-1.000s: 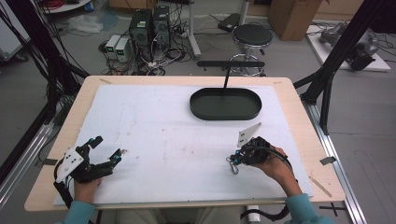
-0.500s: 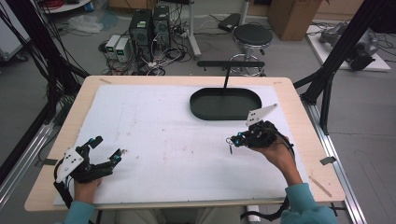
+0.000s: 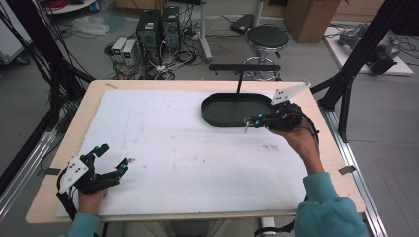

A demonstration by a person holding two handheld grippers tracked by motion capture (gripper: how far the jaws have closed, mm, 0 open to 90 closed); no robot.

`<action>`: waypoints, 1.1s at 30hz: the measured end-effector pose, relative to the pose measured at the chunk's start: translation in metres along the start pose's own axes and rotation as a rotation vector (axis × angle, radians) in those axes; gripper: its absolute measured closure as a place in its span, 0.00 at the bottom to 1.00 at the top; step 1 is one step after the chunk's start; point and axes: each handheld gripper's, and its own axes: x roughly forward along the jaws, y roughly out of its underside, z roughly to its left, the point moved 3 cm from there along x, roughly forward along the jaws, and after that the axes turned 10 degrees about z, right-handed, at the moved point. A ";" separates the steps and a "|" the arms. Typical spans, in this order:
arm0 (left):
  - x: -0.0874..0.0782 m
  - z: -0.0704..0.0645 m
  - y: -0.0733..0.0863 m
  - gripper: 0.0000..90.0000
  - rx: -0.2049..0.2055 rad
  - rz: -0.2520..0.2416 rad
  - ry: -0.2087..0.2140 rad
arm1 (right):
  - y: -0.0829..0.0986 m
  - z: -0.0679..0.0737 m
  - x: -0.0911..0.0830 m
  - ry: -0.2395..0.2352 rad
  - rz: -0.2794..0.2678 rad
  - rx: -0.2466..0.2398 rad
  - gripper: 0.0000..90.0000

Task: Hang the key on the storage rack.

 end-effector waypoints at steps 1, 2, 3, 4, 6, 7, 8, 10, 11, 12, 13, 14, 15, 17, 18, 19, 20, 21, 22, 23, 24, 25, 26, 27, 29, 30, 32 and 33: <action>0.000 0.000 0.000 0.13 0.000 0.001 -0.001 | -0.006 -0.008 -0.006 0.010 -0.020 0.020 0.99; 0.000 0.000 0.000 0.13 0.000 0.000 0.000 | -0.009 -0.012 -0.009 0.020 -0.029 0.021 0.99; 0.000 0.000 0.000 0.13 -0.001 0.000 0.000 | -0.012 -0.016 -0.011 0.025 -0.042 0.031 0.99; 0.000 0.000 0.000 0.13 -0.001 0.000 0.000 | -0.015 -0.020 -0.014 0.025 -0.043 0.037 0.99; 0.000 0.000 0.000 0.13 -0.002 -0.001 0.000 | -0.021 -0.028 -0.017 0.041 -0.043 0.032 0.99; 0.000 0.000 0.000 0.13 -0.003 -0.001 0.000 | -0.021 -0.028 -0.017 0.041 -0.043 0.032 0.99; 0.000 0.000 0.000 0.13 -0.001 0.000 0.000 | -0.027 -0.035 -0.020 0.053 -0.036 0.038 0.99; 0.000 0.000 0.000 0.13 0.000 0.000 0.000 | -0.030 -0.038 -0.022 0.054 -0.032 0.042 0.99; 0.000 0.000 0.000 0.13 0.000 0.001 -0.001 | -0.036 -0.044 -0.023 0.066 -0.038 0.042 0.99; 0.000 0.000 0.000 0.13 0.001 0.001 -0.001 | -0.039 -0.047 -0.024 0.066 -0.032 0.041 0.99; 0.000 0.000 0.000 0.13 0.001 0.001 -0.001 | -0.043 -0.049 -0.025 0.068 -0.024 0.047 0.99; 0.000 0.000 0.000 0.13 0.002 0.001 0.000 | -0.043 -0.049 -0.025 0.068 -0.024 0.047 0.99; 0.000 0.000 0.000 0.13 0.001 0.000 -0.001 | -0.049 -0.055 -0.025 0.075 -0.024 0.047 0.99; 0.000 0.000 0.000 0.13 0.001 -0.001 -0.001 | -0.055 -0.061 -0.026 0.085 -0.017 0.057 0.99; 0.000 0.000 0.000 0.13 0.003 -0.001 0.000 | -0.055 -0.061 -0.026 0.085 -0.017 0.057 0.99; 0.000 0.000 0.000 0.13 0.003 0.000 0.000 | -0.058 -0.063 -0.027 0.095 -0.018 0.050 0.99; 0.000 0.000 0.000 0.13 0.001 0.000 0.000 | -0.061 -0.065 -0.027 0.092 -0.018 0.055 0.99; 0.000 0.000 0.000 0.13 0.002 0.000 -0.001 | -0.066 -0.072 -0.027 0.105 -0.004 0.058 0.99; 0.000 0.000 0.000 0.13 0.002 0.000 -0.001 | -0.066 -0.072 -0.027 0.105 -0.004 0.058 0.99; 0.000 0.000 0.000 0.13 0.001 -0.001 -0.001 | -0.071 -0.079 -0.028 0.114 0.004 0.063 0.99; 0.000 0.000 0.000 0.13 0.001 -0.001 -0.001 | -0.072 -0.083 -0.028 0.119 0.009 0.068 0.99; 0.000 0.000 0.000 0.13 0.002 0.001 -0.001 | -0.073 -0.086 -0.028 0.123 0.020 0.075 0.99; 0.000 0.000 0.000 0.13 0.001 0.000 0.001 | -0.073 -0.086 -0.028 0.123 0.020 0.075 0.99; 0.000 0.000 0.000 0.13 0.003 -0.001 0.000 | -0.076 -0.093 -0.028 0.127 0.029 0.084 0.99; 0.000 0.000 0.000 0.13 0.001 -0.001 -0.001 | -0.077 -0.095 -0.028 0.133 0.034 0.087 0.99; 0.000 0.000 0.000 0.13 0.000 0.002 -0.001 | -0.078 -0.097 -0.027 0.134 0.034 0.089 0.99; 0.000 0.000 0.000 0.13 0.000 0.000 -0.001 | -0.081 -0.105 -0.025 0.139 0.046 0.098 0.99; 0.000 0.000 0.000 0.13 0.000 0.000 -0.001 | -0.082 -0.107 -0.024 0.140 0.049 0.105 0.99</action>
